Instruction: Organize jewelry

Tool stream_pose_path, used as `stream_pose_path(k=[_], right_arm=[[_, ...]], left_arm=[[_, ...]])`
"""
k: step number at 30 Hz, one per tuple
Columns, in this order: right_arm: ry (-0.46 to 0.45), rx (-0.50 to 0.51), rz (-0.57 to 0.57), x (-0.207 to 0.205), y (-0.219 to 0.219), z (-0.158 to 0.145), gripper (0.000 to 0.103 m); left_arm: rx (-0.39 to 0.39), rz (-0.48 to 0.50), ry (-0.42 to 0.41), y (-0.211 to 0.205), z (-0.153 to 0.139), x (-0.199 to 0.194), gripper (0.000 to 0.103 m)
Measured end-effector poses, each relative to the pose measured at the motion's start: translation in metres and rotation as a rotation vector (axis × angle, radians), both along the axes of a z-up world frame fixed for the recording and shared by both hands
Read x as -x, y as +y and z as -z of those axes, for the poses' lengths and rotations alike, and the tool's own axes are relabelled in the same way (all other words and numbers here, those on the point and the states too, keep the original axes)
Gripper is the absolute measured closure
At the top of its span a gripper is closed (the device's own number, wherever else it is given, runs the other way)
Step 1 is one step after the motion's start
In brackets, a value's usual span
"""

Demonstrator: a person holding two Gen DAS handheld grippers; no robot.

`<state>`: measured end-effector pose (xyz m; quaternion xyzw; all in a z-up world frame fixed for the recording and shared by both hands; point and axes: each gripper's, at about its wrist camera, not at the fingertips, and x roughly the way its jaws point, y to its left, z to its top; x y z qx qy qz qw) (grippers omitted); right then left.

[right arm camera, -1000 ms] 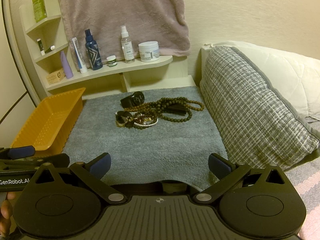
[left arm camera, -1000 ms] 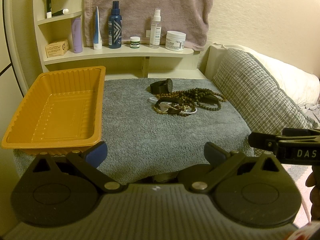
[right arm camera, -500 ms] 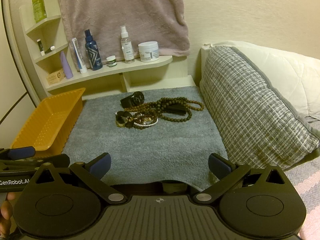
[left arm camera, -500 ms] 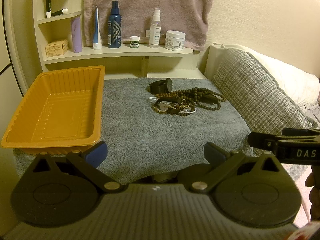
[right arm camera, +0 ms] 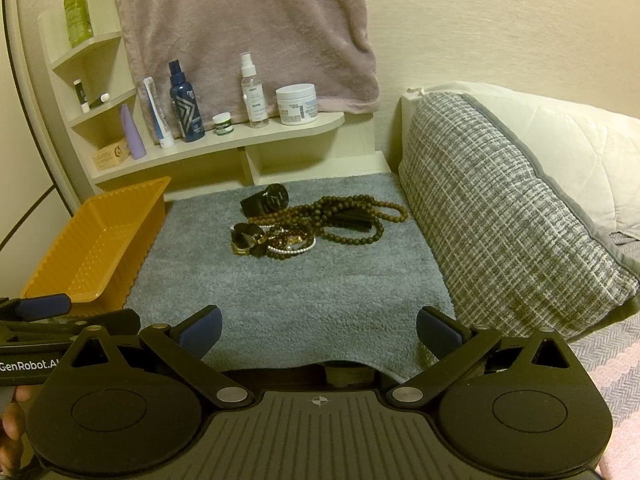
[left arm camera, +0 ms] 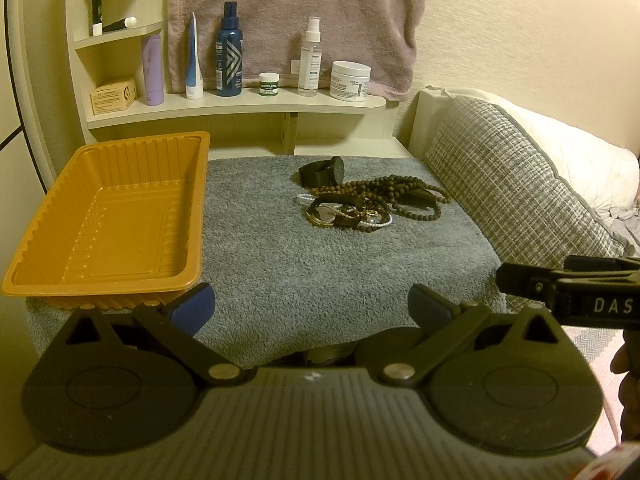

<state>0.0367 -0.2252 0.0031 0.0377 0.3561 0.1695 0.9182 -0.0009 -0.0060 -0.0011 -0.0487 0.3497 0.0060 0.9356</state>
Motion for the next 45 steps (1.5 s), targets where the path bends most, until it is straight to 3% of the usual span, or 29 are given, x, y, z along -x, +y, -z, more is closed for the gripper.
stream_pose_path(k=[16,21,32,39,45], right_arm=[[0.000,-0.002,0.002,0.001,0.000,0.000,0.000],[-0.007,-0.011,0.009,0.001,-0.001,-0.001,0.000],[-0.060,-0.107,-0.013,0.000,0.001,-0.005,0.000],[-0.079,-0.137,-0.065,-0.016,0.024,-0.008,0.001],[-0.054,-0.113,-0.105,-0.031,0.053,-0.003,0.001]], left_arm=[[0.001,0.000,-0.001,0.000,0.000,0.000,0.001],[0.033,-0.014,-0.014,0.004,-0.004,0.000,0.002],[0.235,-0.188,-0.186,0.076,-0.027,0.020,0.007],[0.244,-0.387,-0.286,0.141,-0.020,0.049,0.021],[0.242,-0.537,-0.296,0.194,0.001,0.059,0.032]])
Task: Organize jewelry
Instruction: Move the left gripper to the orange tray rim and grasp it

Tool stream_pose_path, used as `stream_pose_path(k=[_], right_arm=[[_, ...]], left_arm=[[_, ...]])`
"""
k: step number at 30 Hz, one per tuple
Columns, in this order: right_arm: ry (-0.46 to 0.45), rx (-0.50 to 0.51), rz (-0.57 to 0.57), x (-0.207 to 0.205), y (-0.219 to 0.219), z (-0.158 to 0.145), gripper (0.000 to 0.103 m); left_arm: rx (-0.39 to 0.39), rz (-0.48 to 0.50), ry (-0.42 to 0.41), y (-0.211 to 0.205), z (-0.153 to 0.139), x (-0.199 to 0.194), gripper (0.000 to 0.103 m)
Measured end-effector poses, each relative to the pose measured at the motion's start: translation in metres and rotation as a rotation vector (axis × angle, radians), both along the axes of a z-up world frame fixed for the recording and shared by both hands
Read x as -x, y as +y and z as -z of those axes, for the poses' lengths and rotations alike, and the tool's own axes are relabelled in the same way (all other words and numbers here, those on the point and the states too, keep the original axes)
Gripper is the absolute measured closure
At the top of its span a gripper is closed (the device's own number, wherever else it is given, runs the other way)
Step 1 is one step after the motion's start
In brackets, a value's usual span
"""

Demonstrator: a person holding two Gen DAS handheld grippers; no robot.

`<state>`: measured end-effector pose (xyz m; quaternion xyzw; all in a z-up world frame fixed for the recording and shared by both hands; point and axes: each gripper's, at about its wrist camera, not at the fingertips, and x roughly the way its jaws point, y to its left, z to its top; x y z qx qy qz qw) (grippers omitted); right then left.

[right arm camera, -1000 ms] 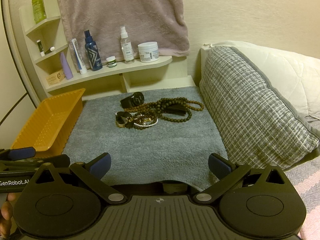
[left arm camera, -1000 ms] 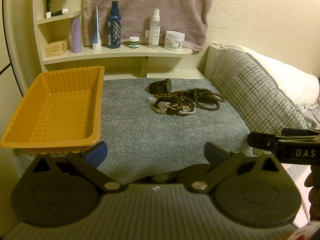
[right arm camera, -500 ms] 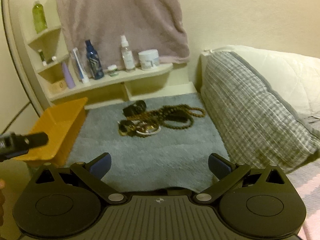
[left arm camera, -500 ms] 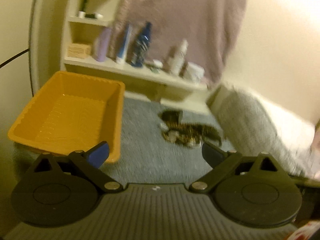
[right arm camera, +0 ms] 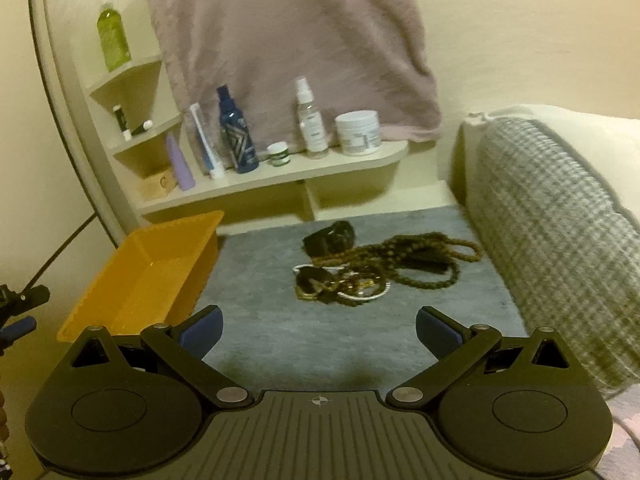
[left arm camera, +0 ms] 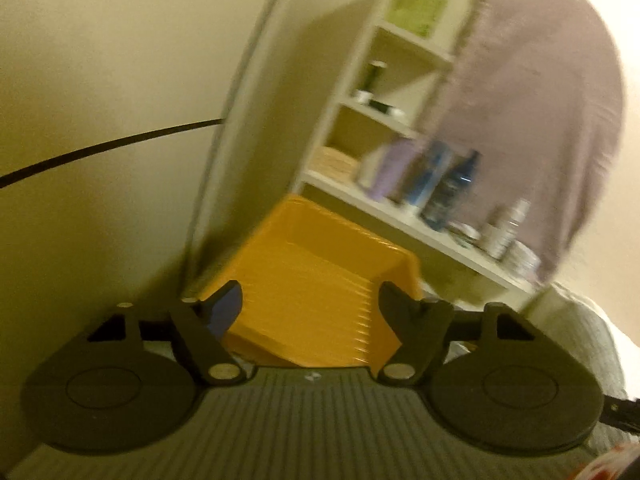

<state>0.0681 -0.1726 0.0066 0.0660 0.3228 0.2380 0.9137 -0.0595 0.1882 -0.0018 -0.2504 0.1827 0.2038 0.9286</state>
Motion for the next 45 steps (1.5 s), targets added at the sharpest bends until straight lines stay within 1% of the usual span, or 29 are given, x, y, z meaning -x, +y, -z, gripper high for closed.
stream_pose_path(k=[5,9,10,12,14,16,19,25,27,28,31,32,34,36,38,45], right_arm=[[0.016,0.048,-0.014,-0.010,0.019,0.005,0.001],[0.033,0.081,-0.020,-0.018,0.031,0.010,0.001],[0.037,0.090,-0.020,-0.020,0.034,0.011,0.001],[0.043,0.101,-0.025,-0.023,0.040,0.013,0.001],[0.046,0.115,-0.031,-0.025,0.046,0.015,0.001],[0.051,0.126,-0.039,-0.027,0.052,0.016,0.001],[0.053,0.145,-0.046,-0.029,0.059,0.019,0.001],[0.073,0.166,-0.050,-0.032,0.064,0.026,0.001],[0.075,0.167,-0.050,-0.033,0.065,0.026,0.001],[0.075,0.166,-0.049,-0.034,0.065,0.027,0.001],[0.078,0.163,-0.043,-0.034,0.065,0.028,0.001],[0.081,0.160,-0.042,-0.034,0.064,0.029,0.001],[0.084,0.155,-0.042,-0.035,0.063,0.029,0.001],[0.086,0.147,-0.039,-0.035,0.061,0.031,0.001],[0.090,0.138,-0.033,-0.036,0.058,0.032,0.001],[0.104,0.100,0.007,-0.039,0.043,0.038,0.001]], left_arm=[[0.013,-0.070,0.027,0.035,0.026,-0.003,0.037],[0.057,-0.095,0.040,0.059,0.048,-0.011,0.047],[0.073,-0.096,0.040,0.063,0.053,-0.013,0.048],[0.123,-0.085,0.031,0.071,0.063,-0.018,0.054],[0.169,-0.071,0.018,0.077,0.072,-0.021,0.055],[0.206,-0.060,0.004,0.080,0.079,-0.026,0.059],[0.248,-0.051,-0.022,0.082,0.086,-0.031,0.064],[0.274,-0.059,-0.045,0.086,0.089,-0.038,0.075],[0.279,-0.059,-0.046,0.087,0.089,-0.039,0.082],[0.279,-0.060,-0.045,0.086,0.089,-0.039,0.083],[0.272,-0.061,-0.036,0.085,0.087,-0.040,0.086],[0.267,-0.063,-0.030,0.084,0.086,-0.041,0.088],[0.251,-0.059,-0.015,0.083,0.083,-0.042,0.089],[0.224,-0.038,0.001,0.080,0.078,-0.045,0.094],[0.163,-0.024,0.038,0.075,0.071,-0.049,0.095],[-0.038,0.036,0.123,0.047,0.045,-0.060,0.095]])
